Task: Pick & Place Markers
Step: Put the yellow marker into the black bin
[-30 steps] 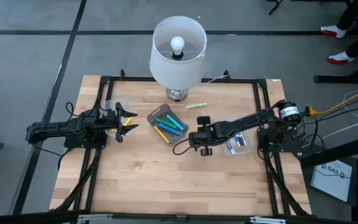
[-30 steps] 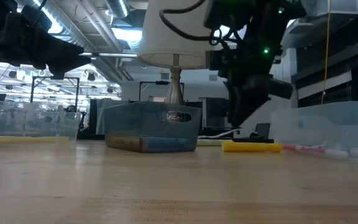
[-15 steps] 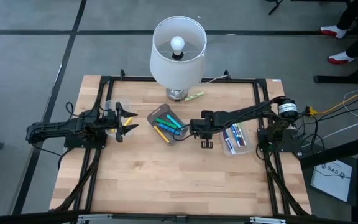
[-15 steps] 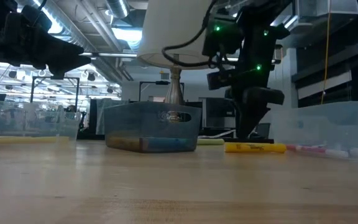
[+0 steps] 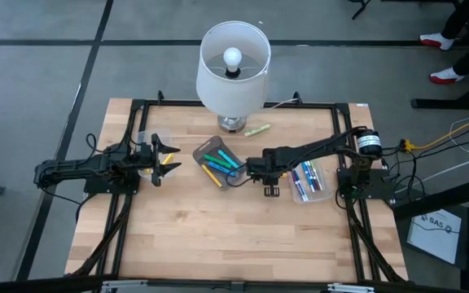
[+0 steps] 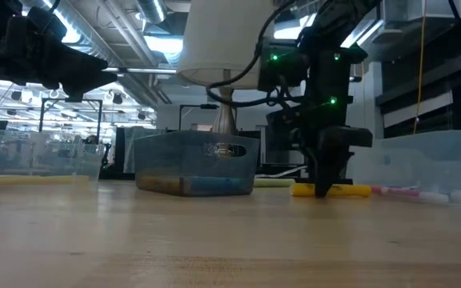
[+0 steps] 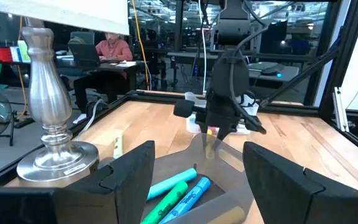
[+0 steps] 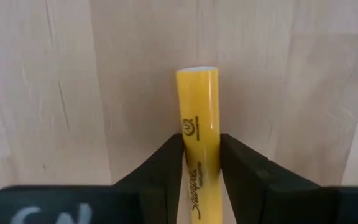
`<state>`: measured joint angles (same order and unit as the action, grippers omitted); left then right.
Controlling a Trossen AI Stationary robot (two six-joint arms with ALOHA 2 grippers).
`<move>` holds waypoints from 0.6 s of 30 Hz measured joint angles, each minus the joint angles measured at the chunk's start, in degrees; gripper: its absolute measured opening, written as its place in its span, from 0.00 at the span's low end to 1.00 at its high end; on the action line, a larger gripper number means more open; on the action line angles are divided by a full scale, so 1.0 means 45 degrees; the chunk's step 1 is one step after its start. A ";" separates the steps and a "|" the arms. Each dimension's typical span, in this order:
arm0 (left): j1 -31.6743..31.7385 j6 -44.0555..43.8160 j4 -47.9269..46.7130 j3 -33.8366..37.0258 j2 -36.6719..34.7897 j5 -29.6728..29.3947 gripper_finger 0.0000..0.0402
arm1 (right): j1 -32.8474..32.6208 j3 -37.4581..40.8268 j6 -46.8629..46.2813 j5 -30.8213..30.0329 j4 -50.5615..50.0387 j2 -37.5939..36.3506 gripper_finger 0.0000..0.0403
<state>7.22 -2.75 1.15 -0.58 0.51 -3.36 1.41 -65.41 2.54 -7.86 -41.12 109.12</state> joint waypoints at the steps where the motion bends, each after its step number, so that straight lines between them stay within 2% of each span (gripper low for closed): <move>1: 0.0005 -0.0004 0.0000 0.0000 0.0000 -0.0003 0.60 | 0.0000 0.0005 -0.0111 0.0038 0.0006 0.0091 0.26; 7: 0.0005 0.0005 0.0005 0.0000 0.0000 -0.0003 0.60 | -0.0010 0.0029 -0.0258 0.0025 0.0000 0.0064 0.16; 18: 0.0003 -0.0004 0.0014 0.0000 0.0001 -0.0004 0.60 | -0.0032 0.0049 -0.2004 0.0090 -0.0306 -0.0758 0.16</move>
<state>7.24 -2.76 1.21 -0.58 0.52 -3.37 1.27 -65.19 -6.48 -7.45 -42.50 105.71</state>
